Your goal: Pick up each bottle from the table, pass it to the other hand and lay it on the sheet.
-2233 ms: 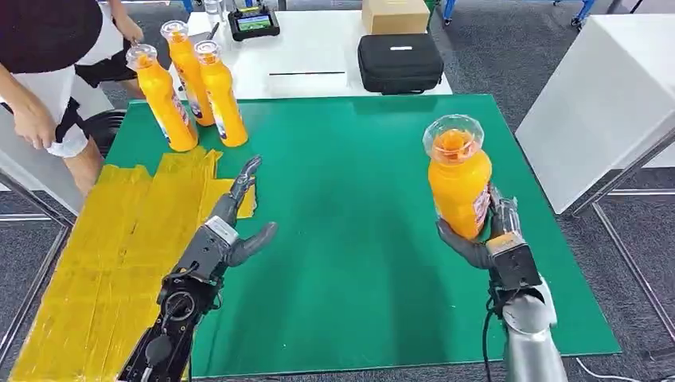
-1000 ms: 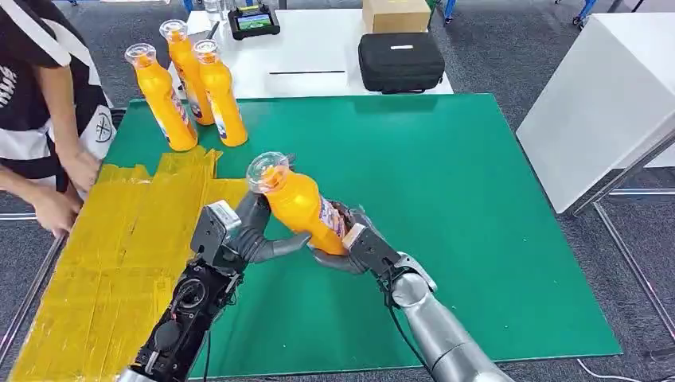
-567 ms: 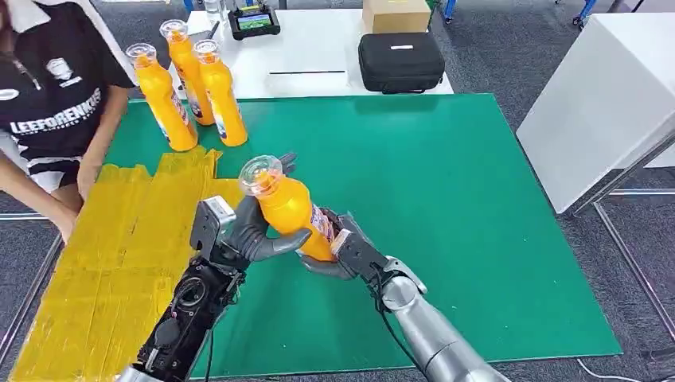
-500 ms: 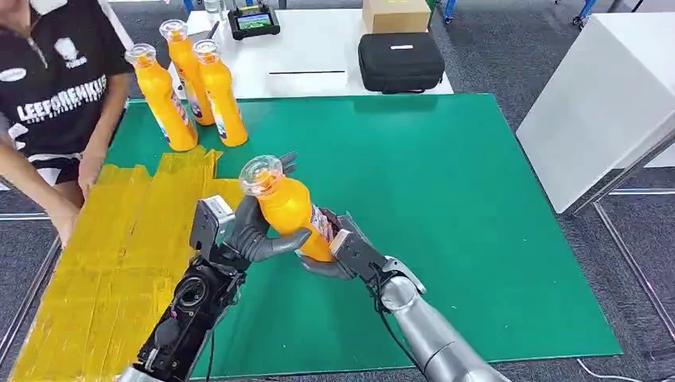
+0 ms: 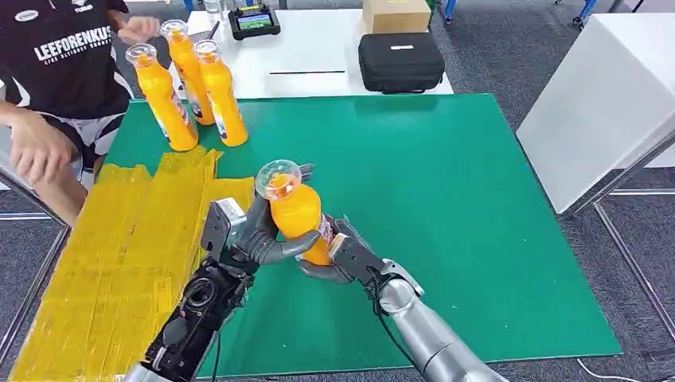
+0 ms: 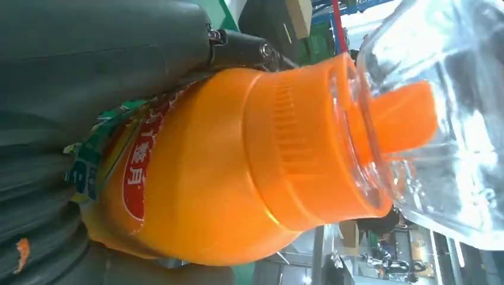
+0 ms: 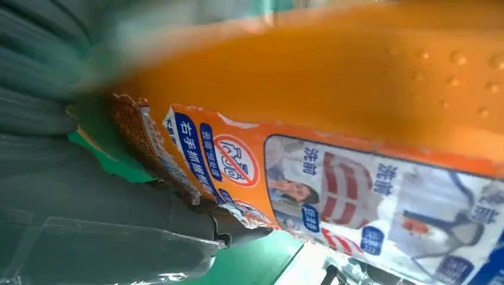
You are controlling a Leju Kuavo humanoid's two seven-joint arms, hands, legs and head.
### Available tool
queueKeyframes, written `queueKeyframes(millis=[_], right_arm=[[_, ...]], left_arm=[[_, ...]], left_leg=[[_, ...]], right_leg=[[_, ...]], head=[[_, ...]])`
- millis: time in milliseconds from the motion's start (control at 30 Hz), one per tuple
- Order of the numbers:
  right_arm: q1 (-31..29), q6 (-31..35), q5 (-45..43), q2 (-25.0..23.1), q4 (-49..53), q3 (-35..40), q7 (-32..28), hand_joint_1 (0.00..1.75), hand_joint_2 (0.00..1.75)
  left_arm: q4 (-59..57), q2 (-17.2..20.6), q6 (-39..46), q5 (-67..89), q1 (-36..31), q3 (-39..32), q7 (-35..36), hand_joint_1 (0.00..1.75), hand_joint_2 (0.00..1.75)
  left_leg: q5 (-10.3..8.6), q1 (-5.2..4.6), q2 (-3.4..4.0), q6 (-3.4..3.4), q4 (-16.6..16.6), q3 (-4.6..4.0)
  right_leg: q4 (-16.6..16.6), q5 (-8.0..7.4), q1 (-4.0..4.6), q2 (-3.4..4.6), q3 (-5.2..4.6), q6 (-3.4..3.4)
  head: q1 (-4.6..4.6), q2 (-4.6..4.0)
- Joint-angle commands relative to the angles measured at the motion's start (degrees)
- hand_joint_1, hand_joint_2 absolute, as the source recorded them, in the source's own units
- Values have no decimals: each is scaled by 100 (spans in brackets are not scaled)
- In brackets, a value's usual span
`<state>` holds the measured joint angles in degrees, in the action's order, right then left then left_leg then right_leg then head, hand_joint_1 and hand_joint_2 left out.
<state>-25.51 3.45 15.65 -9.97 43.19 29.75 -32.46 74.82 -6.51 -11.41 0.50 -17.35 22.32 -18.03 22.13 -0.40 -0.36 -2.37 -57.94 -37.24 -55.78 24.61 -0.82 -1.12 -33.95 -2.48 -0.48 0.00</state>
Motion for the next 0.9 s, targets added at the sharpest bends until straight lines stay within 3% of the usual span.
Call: queueKeyframes(millis=[33, 767, 800, 833, 900], right_arm=[[-217, -25, -28, 48, -159, 136, -11, 175, 175], [-31, 75, -109, 152, 352, -36, 89, 171, 175], [-22, 121, -83, 154, 359, -30, 100, 40, 175], [16, 300, 36, 170, 389, -12, 134, 0, 175], [121, 305, 27, 204, 499, -44, 162, 0, 175]], left_arm=[[-470, -7, 10, 7, -252, 204, 27, 175, 175], [-281, 46, 285, -171, -250, -157, 26, 175, 175], [-280, 18, 351, -170, -230, -182, 17, 175, 175], [-215, 29, 588, -103, -202, -292, -25, 175, 175], [-78, 94, 884, 62, -159, -447, -51, 175, 175]], left_leg=[[16, 5, 2, 17, -1, 35], [13, 5, 5, 15, -1, 29], [19, 6, 7, 19, -2, 41], [10, 5, 4, 12, -1, 22], [19, 7, 9, 19, -1, 40]], right_leg=[[3, 15, 4, 8, 38, 12], [2, 12, 4, 11, 30, 11], [2, 17, 5, 14, 44, 14], [3, 9, 4, 9, 24, 9], [4, 16, 6, 16, 42, 14]], head=[[0, 0], [0, 0], [2, 0], [0, 0], [2, 0]])
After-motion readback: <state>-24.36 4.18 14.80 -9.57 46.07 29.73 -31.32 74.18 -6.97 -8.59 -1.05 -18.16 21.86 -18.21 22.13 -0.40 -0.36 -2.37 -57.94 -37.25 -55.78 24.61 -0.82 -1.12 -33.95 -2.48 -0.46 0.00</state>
